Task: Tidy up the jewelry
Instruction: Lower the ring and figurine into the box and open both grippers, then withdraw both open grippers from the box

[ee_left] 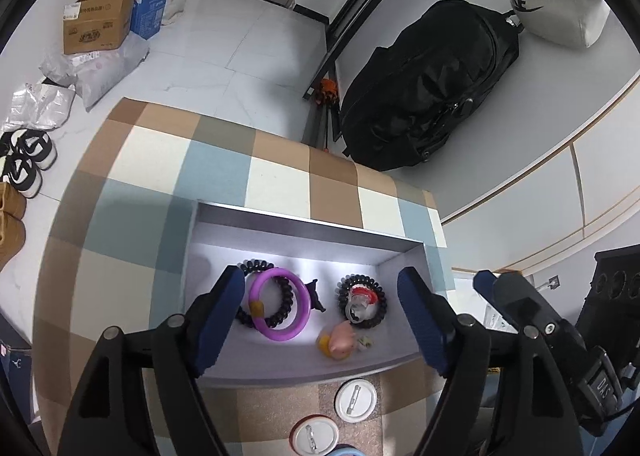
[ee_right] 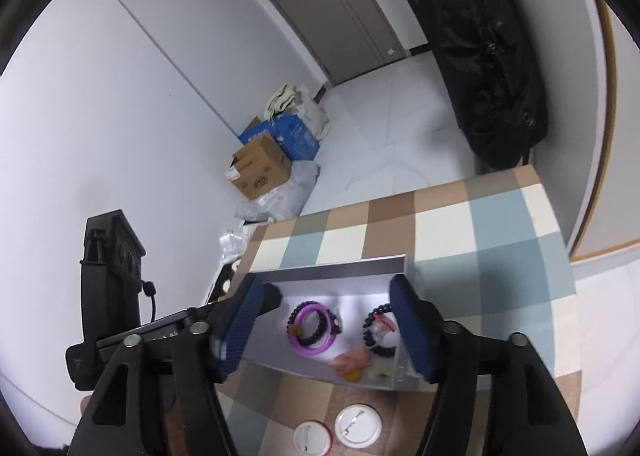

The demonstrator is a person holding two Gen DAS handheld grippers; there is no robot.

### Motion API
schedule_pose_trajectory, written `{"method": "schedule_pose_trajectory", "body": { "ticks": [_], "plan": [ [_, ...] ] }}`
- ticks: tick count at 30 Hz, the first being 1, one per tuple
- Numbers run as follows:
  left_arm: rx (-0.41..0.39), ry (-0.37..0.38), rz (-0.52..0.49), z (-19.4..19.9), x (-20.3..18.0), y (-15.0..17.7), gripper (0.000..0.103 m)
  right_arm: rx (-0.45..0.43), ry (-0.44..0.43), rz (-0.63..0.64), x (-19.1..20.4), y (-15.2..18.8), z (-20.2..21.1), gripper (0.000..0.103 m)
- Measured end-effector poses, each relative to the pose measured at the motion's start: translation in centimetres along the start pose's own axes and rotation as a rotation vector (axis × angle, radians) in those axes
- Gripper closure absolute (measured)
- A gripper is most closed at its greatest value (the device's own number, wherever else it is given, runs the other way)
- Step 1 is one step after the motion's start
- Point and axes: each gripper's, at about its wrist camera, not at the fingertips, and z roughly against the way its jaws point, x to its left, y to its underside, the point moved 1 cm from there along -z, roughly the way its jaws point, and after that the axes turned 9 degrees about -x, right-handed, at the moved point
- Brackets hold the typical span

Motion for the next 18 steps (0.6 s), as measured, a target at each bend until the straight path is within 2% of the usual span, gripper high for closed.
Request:
{"method": "schedule_pose_trajectory", "body": {
  "ticks": [3,5,11,13,18],
  "plan": [
    [-0.020,-0.046,-0.041,0.6,-0.3,0.2,0.028,0.002,0.024,-0.001,-0.3,0.1,0.6,0.023],
    [-0.046,-0.073,-0.090,1.2,-0.7,0.4,0.028,-0.008,0.031,0.009,-0.2,0.1,1.1,0.022],
    [-0.063,-0.077,-0.150,2.0,-1.6,1.0,0.028,-0.038,0.018,0.022,0.5,-0.1,2.3,0.013],
    [-0.079,-0.101,-0.191,2.3,-2.0,1.2,0.028,-0.053,0.017,0.024,0.7,0.1,2.7,0.006],
    [-0.115,-0.102,-0.207,3.8,-2.2,2.2,0.027,-0.065,0.030,0.014,0.6,0.9,3.7,0.003]
  ]
}}
